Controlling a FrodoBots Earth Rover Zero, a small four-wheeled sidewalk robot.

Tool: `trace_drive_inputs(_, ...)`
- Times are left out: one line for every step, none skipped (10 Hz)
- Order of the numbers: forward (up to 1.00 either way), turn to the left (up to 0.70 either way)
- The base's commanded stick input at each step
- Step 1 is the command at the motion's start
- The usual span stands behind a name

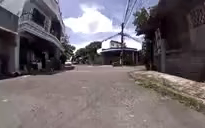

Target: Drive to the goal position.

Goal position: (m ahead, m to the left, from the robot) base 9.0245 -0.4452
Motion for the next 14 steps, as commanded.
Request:
trace_drive_inputs(0.85, 0.00)
trace_drive_inputs(0.85, 0.00)
trace_drive_inputs(0.85, 0.00)
trace_drive_inputs(0.85, 0.00)
trace_drive_inputs(0.85, 0.00)
trace_drive_inputs(0.85, 0.00)
trace_drive_inputs(0.85, 0.00)
trace_drive_inputs(0.85, 0.00)
trace_drive_inputs(0.85, 0.00)
trace_drive_inputs(0.85, 0.00)
trace_drive_inputs(0.85, 0.00)
trace_drive_inputs(0.85, 0.00)
trace_drive_inputs(0.85, 0.00)
trace_drive_inputs(0.85, 0.00)
